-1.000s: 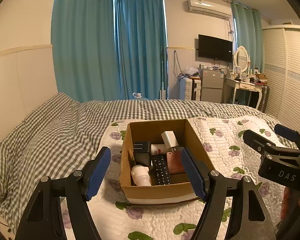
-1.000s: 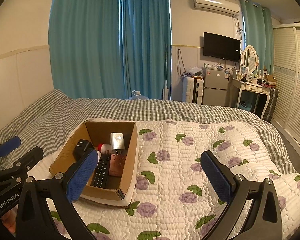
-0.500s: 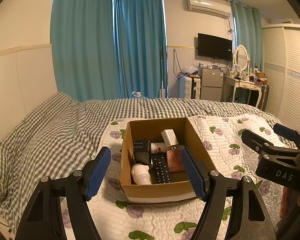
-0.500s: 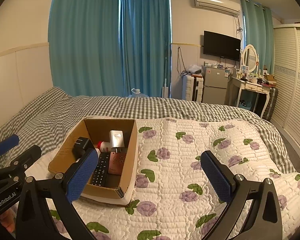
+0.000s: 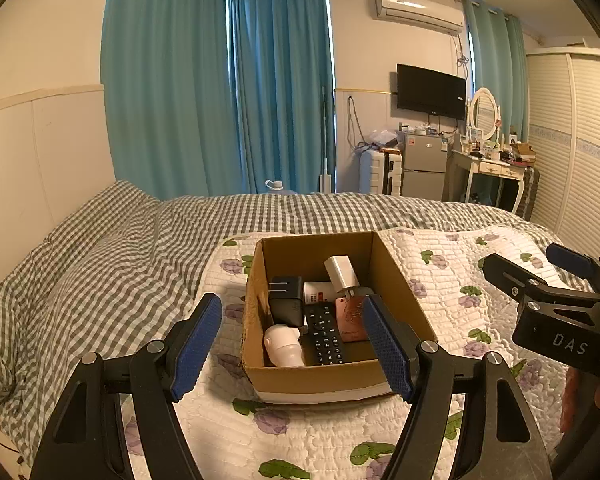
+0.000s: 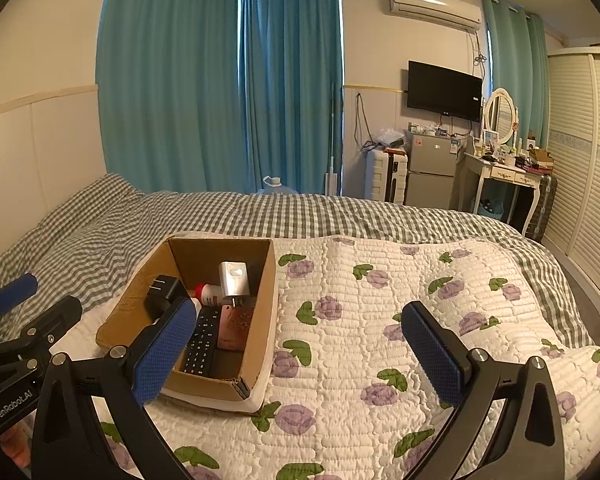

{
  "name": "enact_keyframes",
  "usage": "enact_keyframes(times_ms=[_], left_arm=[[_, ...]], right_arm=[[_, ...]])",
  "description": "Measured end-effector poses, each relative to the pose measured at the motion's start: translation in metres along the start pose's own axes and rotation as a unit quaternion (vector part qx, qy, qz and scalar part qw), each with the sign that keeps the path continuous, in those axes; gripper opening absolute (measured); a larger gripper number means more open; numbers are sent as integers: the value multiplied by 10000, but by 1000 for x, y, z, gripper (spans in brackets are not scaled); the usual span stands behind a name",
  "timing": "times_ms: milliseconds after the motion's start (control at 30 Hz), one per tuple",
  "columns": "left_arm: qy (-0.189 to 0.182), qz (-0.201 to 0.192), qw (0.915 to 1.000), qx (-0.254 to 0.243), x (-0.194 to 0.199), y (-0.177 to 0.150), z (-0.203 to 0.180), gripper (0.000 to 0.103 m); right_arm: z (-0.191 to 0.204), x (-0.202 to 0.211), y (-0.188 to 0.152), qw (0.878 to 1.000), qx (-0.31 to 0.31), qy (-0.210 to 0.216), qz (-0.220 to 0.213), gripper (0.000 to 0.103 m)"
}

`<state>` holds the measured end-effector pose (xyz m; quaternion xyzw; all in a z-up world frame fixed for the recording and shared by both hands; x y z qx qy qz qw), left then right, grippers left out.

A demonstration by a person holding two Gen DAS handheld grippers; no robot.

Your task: Organize rigid objects

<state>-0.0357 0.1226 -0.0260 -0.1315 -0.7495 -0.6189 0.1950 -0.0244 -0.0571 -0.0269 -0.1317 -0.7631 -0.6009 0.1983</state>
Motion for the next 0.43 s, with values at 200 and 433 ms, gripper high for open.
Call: enact_keyframes(times_ms=[200,433], left_arm=[[2,5,10000,4,0,0,0,76],[-16,20,10000,-16,0,0,0,76]], right_arm=[[0,-2,1,10000,23,-2,29,103],[1,-3,2,10000,23,6,39,103]])
Point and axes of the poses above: each gripper's, at about its wrist camera, not at the fingertips, and x roughly against the way its jaws point, z to its left, y to its top, the point moved 6 cm from there along -x, roughly the way its jaws point, and after that the axes turned 13 degrees about x, right-handed, at the moved point
